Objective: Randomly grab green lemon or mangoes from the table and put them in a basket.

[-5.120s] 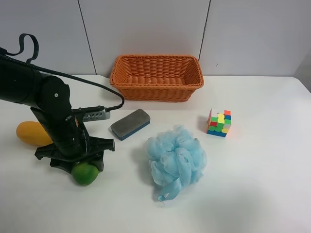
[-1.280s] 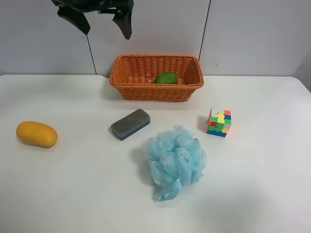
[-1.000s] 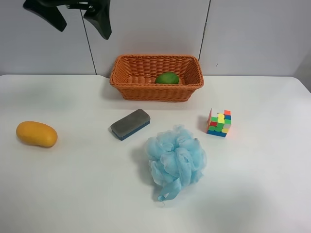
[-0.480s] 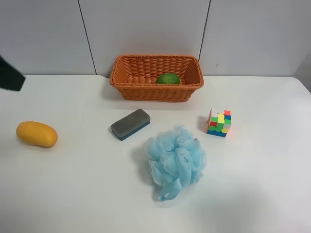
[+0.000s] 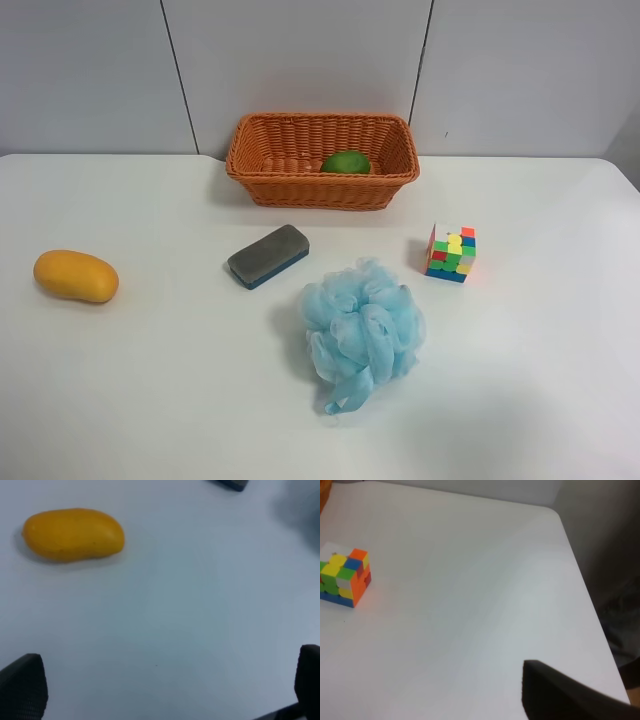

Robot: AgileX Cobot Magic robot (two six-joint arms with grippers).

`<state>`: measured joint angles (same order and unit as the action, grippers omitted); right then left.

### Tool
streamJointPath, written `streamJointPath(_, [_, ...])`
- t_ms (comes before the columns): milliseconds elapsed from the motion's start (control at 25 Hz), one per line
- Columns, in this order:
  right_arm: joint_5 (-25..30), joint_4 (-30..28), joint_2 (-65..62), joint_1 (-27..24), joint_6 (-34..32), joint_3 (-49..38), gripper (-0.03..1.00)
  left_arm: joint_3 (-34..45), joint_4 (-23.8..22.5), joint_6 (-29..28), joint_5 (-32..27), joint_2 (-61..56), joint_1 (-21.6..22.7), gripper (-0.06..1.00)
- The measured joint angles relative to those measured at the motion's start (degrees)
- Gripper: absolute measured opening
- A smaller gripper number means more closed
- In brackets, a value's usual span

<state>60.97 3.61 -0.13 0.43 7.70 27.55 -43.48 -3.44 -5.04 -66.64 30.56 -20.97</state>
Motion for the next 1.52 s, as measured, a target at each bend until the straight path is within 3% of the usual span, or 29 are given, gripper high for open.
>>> streamJointPath(280, [0.0,0.0,0.0,0.0,0.0,0.0,0.99,8.3,3.0,1.8,3.5,-7.6,10.5,0.99])
streamJointPath(560, [0.0,0.0,0.0,0.0,0.0,0.0,0.99,13.9,4.4,5.7,5.4,-15.4,16.2,0.99])
streamJointPath(1040, [0.0,0.0,0.0,0.0,0.0,0.0,0.99,14.2,4.7,6.3,5.7,-29.6,17.8,0.99])
streamJointPath(1520, [0.0,0.0,0.0,0.0,0.0,0.0,0.99,14.2,4.8,6.4,5.6,-30.9,17.8,0.99])
